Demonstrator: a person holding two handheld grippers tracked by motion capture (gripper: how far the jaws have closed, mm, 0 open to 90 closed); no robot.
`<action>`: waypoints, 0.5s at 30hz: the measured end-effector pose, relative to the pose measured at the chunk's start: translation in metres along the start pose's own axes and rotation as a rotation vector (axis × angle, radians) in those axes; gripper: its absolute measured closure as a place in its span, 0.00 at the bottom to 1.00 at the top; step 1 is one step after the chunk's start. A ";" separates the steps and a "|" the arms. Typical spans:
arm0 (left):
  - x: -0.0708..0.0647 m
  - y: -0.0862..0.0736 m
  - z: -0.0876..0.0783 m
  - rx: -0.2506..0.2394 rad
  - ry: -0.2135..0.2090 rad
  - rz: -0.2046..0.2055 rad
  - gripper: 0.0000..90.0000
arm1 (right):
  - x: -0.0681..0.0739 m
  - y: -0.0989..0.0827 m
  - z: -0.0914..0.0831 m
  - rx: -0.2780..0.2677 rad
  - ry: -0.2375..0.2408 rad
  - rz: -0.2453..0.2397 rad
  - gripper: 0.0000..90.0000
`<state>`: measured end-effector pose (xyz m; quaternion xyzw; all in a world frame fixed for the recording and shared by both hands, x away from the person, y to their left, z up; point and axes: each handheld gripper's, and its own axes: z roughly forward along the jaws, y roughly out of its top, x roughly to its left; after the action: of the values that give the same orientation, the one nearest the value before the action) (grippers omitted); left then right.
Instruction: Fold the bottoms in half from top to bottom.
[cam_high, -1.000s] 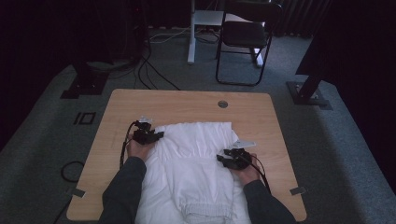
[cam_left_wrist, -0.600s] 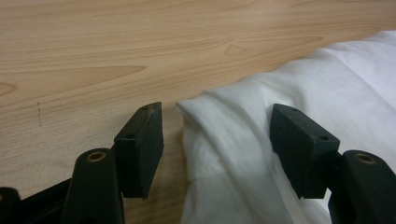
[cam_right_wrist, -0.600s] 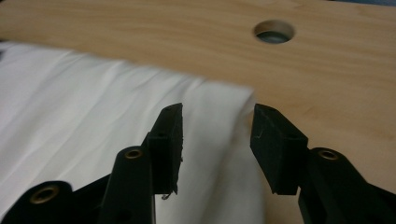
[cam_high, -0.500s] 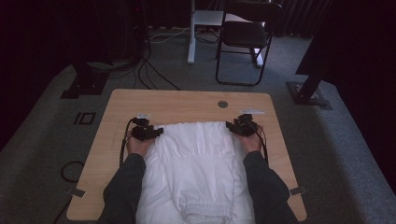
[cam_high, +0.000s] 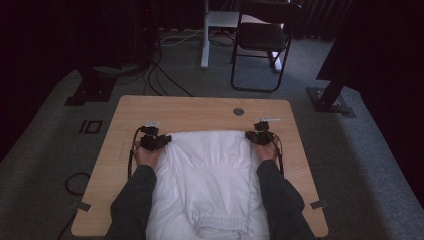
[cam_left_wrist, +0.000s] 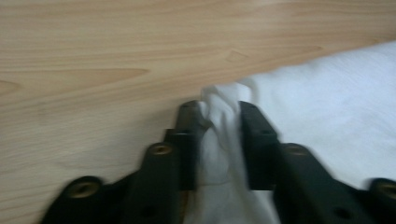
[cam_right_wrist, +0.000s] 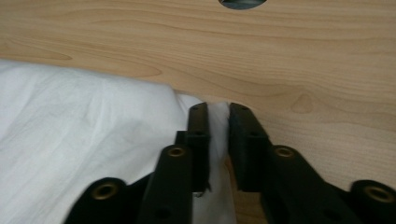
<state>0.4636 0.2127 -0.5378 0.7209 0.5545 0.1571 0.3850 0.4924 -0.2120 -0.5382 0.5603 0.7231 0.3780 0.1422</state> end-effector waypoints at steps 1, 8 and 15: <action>0.001 0.000 0.000 -0.003 0.009 -0.005 0.67 | -0.001 0.000 0.000 0.000 0.023 0.003 0.73; 0.008 -0.003 0.008 0.023 0.039 -0.026 0.36 | 0.005 0.004 0.004 0.033 0.059 -0.051 0.44; 0.004 -0.003 0.010 0.031 0.027 -0.001 0.39 | 0.012 -0.006 0.014 0.047 0.026 -0.114 0.48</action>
<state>0.4692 0.2127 -0.5467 0.7244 0.5622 0.1582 0.3663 0.4929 -0.1965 -0.5497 0.5164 0.7644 0.3593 0.1410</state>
